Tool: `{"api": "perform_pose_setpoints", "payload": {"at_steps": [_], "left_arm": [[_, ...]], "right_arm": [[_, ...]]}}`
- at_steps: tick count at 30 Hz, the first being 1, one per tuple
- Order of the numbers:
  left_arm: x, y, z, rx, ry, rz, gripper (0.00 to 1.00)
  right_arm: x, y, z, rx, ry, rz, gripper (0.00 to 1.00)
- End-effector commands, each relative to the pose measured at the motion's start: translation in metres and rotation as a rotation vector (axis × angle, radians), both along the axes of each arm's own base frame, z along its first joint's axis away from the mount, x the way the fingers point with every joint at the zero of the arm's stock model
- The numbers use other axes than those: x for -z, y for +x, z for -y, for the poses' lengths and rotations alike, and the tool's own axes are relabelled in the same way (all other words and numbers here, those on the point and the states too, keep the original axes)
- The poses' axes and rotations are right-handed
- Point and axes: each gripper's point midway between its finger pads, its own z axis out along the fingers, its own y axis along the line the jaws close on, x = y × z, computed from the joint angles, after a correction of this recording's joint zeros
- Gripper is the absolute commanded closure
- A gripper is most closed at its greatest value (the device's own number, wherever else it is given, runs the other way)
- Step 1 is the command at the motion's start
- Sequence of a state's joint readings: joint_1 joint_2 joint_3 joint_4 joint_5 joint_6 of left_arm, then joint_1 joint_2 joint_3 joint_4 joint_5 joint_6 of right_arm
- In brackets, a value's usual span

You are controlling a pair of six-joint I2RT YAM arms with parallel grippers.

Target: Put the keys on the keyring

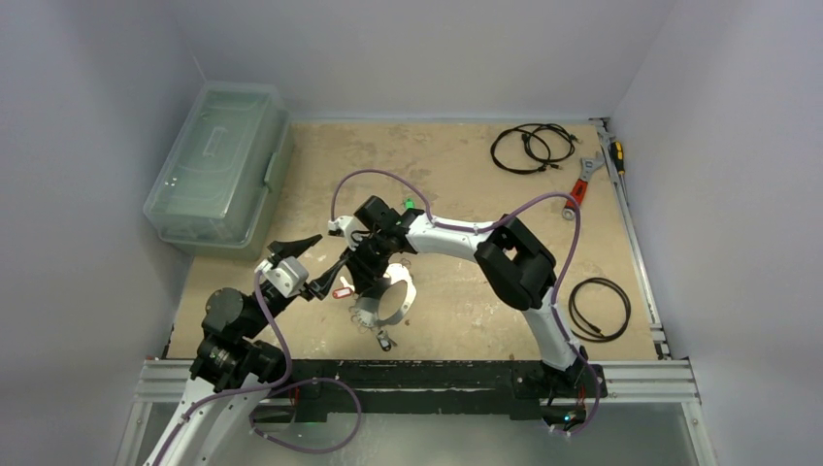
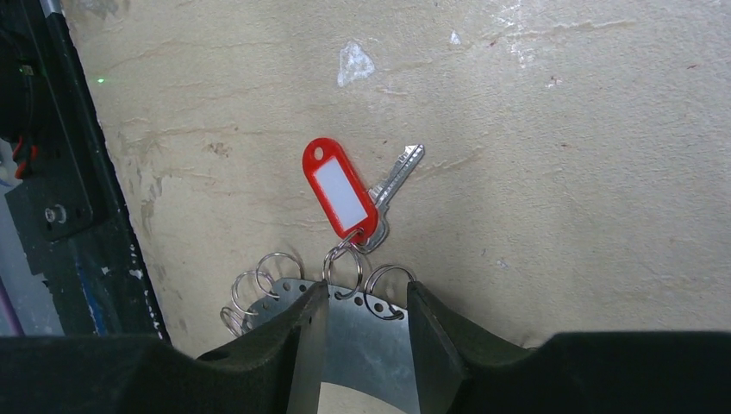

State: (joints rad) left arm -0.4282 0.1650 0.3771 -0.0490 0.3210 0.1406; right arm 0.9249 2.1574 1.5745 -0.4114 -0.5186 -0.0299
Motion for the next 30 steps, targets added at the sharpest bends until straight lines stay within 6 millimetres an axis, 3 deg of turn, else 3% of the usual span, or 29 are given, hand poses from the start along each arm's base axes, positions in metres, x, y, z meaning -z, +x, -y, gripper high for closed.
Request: {"api": "perform_pose_setpoints", "payload": {"at_steps": [1, 7, 19, 24, 30], "left_arm": [[-0.007, -0.002, 0.001, 0.009, -0.025, 0.022, 0.38], [-0.007, -0.002, 0.002, 0.009, -0.023, 0.024, 0.39], [-0.013, -0.001, 0.002, 0.011, -0.024, 0.041, 0.39], [-0.013, -0.001, 0.003, 0.013, -0.022, 0.040, 0.40], [-0.016, -0.002, 0.004, 0.024, -0.016, 0.048, 0.43]], "right_arm": [[-0.011, 0.000, -0.007, -0.027, 0.025, 0.019, 0.60], [-0.009, 0.000, -0.005, -0.027, 0.018, 0.024, 0.78], [0.004, -0.003, 0.001, -0.049, -0.002, 0.026, 0.98], [0.000, -0.008, 0.000, -0.082, 0.032, 0.030, 1.00], [-0.018, -0.026, -0.004, -0.155, 0.169, 0.004, 1.00]]}}
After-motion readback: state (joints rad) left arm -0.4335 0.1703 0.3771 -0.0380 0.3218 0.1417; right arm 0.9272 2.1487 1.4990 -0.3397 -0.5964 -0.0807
